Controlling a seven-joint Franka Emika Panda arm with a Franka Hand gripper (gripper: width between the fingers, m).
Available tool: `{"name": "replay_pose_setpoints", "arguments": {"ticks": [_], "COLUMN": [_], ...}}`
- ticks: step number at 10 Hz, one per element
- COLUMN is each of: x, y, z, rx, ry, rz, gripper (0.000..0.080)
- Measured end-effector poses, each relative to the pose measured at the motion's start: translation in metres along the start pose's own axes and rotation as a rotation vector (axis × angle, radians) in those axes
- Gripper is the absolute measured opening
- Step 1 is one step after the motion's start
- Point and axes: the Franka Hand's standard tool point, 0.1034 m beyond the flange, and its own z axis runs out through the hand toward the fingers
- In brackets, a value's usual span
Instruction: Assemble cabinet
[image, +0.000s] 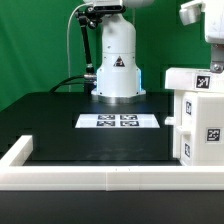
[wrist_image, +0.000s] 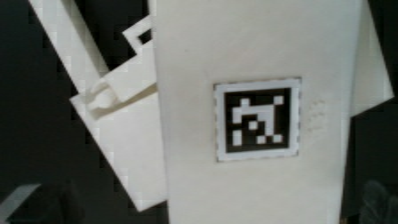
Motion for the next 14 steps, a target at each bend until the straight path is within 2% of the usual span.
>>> {"name": "replay_pose_setpoints", "arguments": {"ticks": [3,6,7,8,14], "x": [-0.009,-0.01,-0.01,-0.01,-0.015], "y": [-0.001,-0.001,-0.001,-0.001,0.002], "z": [0.012,0.013,0.013,0.013,0.013], "rx": [0.006,0.007,0.007,0.007,0.008], "ry": [-0.003,-0.004,-0.004,-0.004,-0.004], "rz": [0.012,0.027,0.027,0.027,0.11], "gripper": [0.0796,0.0785,0.0601,0.056,0.056]}}
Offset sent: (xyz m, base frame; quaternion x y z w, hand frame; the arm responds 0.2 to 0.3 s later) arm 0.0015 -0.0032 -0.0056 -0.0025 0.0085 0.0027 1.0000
